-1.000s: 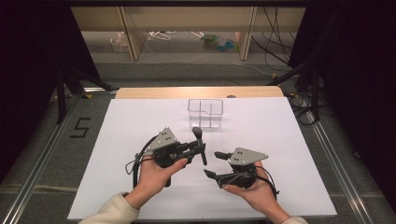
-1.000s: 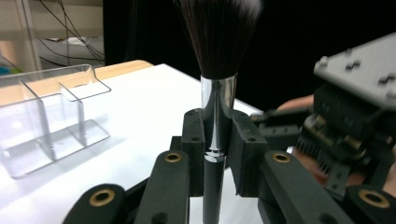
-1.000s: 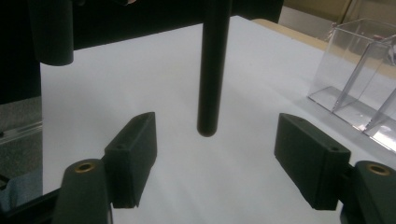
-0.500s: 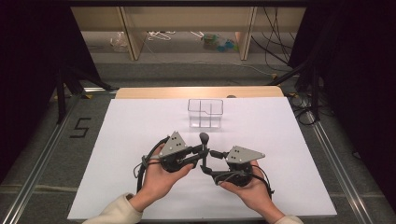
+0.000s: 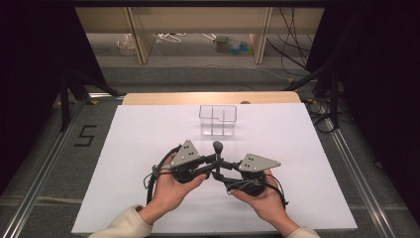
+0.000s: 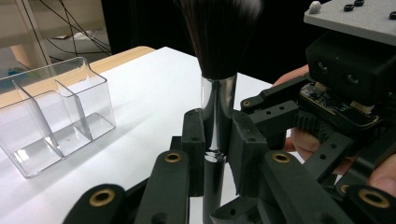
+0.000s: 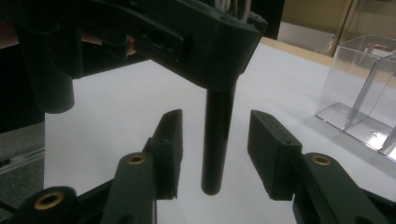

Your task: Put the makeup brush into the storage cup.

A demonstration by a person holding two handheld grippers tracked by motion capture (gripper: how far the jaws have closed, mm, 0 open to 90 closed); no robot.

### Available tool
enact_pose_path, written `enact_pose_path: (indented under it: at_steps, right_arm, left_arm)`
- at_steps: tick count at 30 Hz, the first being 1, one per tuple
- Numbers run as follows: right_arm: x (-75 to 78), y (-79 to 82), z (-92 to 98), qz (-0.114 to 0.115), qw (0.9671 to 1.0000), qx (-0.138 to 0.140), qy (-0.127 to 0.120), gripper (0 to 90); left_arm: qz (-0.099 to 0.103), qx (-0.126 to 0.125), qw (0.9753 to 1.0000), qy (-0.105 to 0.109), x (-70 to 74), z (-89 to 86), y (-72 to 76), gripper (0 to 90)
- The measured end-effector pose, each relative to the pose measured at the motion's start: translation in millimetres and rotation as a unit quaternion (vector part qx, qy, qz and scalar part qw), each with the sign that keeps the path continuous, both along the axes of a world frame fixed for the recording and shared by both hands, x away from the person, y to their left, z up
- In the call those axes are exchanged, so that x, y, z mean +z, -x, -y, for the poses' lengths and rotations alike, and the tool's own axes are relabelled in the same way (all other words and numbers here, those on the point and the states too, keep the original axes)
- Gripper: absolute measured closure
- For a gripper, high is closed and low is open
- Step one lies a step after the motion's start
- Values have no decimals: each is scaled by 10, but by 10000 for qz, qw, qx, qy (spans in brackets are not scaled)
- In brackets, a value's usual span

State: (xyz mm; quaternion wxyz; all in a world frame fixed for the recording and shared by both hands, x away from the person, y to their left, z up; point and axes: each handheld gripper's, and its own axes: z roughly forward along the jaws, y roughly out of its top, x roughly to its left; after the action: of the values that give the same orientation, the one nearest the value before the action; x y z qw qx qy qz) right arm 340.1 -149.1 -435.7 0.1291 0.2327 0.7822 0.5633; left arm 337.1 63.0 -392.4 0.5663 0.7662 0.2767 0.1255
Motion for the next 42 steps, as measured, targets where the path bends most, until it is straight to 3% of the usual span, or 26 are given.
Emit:
enact_pose_path:
  at_steps: [4,9,13,15,25,28,30,32,33,36,37,40,42]
  right_arm:
    - [6,11,1,-104,9999,10,65,640]
    - [5,12,-12,-157,9998,89,-122,691]
    - [17,6,7,-107,9999,23,-66,748]
    - [16,10,4,-224,9996,23,-150,784]
    - [46,18,13,-241,9996,-64,-119,795]
    - [41,12,15,-225,9996,-86,-154,795]
    - [54,8,44,-200,9997,-151,-54,795]
    - [50,-14,55,-97,9997,-169,-141,794]
    - [66,-6,76,-178,9996,-237,-35,794]
    - [78,-9,100,-161,9995,-284,-19,795]
    - [79,-13,105,-138,9995,-294,-29,794]
    - [79,-29,123,-54,9993,-361,-35,794]
    - [80,-31,126,-117,9993,-342,-36,794]
  left_arm:
    - [25,3,10000,-13,-3,-4,-4,773]
    - [10,15,10000,18,-3,-2,-1,773]
    - [-29,15,10000,78,-9,1,-1,773]
    - [-11,1,10000,78,-9,0,-5,773]
    - [3,-13,9998,201,-15,-19,-16,765]
    - [91,-76,9994,310,-24,-47,-1,661]
    - [227,-85,9992,327,-10,-86,16,596]
    - [363,-78,9985,397,4,-117,32,509]
    - [436,-107,9982,406,9,-133,37,466]
    - [827,-116,9957,390,14,-206,57,379]
    - [792,-250,9957,421,5,-234,87,357]
    - [762,-165,9957,496,-13,-305,145,282]
    - [774,-136,9955,526,-14,-356,177,252]
